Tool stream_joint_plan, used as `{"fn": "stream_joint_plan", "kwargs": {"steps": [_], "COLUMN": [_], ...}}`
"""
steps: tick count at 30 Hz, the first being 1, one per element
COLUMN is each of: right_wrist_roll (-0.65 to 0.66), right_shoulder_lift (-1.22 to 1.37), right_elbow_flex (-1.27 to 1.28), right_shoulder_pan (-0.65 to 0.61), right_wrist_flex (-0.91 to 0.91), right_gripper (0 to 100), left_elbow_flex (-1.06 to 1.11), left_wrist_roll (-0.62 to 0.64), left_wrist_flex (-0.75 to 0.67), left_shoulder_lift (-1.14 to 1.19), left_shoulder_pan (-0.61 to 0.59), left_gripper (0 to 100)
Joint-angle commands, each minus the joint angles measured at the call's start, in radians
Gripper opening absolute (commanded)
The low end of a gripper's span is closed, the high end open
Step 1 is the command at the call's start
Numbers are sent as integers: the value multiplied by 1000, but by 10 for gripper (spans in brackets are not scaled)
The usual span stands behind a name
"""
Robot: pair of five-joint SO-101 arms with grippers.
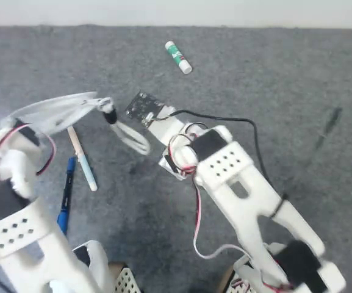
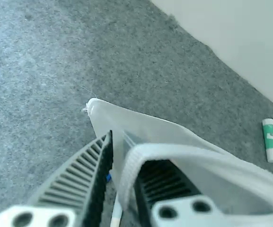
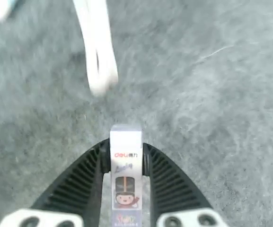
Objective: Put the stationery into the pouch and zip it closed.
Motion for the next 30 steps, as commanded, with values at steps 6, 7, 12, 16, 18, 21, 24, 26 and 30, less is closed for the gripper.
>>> {"fn": "stream_joint_plan", "kwargs": {"steps": [6, 7, 12, 16, 18, 21, 24, 26, 30], "right_wrist_roll": [-107, -118, -147, -167, -167, -167, -167, -167, -167], "right_shoulder_lift": [-278, -303, -440, -565, -622, -690, -748, -785, -880], "right_elbow_flex": [60, 74, 163, 218, 247, 296, 345, 362, 399], "right_shoulder_pan": [12, 12, 44, 48, 42, 42, 41, 41, -13], "right_wrist_flex": [-8, -21, -96, -110, -113, -145, -185, -191, -188], "right_gripper": [6, 6, 6, 6, 6, 6, 6, 7, 9], "left_elbow_flex": [-10, -10, 1, 18, 18, 19, 21, 30, 44], "left_wrist_roll": [6, -15, -60, -60, -60, -71, -94, -95, -97], "left_wrist_flex": [5, 3, 20, 18, 18, 20, 25, 25, 18], "left_shoulder_lift": [-5, -5, -5, -5, -5, -3, -3, -3, -3], "left_shoulder_pan": [163, 187, 316, 362, 364, 364, 364, 364, 364], "left_gripper": [24, 13, 9, 9, 9, 10, 10, 10, 10]}}
